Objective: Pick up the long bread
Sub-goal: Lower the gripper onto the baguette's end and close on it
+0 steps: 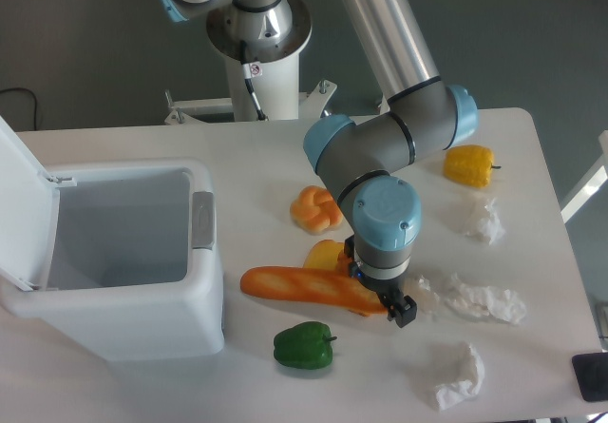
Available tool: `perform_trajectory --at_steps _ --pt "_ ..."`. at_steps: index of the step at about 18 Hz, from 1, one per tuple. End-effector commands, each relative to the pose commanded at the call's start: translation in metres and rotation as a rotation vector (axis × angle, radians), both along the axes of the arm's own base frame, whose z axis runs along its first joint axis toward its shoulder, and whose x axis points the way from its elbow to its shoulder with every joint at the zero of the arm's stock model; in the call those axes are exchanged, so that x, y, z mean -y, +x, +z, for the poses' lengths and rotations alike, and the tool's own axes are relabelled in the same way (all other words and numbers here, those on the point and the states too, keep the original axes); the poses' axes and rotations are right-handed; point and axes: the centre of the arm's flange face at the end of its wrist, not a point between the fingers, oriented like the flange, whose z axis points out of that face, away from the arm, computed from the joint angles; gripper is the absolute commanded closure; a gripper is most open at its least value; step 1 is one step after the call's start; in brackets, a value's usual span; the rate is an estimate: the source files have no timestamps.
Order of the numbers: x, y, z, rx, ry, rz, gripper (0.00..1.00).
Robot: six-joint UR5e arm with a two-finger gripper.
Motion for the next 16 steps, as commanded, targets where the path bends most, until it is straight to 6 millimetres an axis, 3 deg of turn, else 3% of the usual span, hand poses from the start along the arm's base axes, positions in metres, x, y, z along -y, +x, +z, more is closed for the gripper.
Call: perform_trajectory --at_steps 3,12,13,16 --pt "0.003 0.003 -0.002 0.007 -0.007 -0.009 0.01" --pt "0.007 0.008 -0.018 -0.015 -0.088 -0.037 0.00" --pt "0.006 0.007 -0.014 -0.022 -0.083 -0.038 0.03" --pt "0.007 0.006 -0.005 -0.031 -0.076 -0.036 0.41"
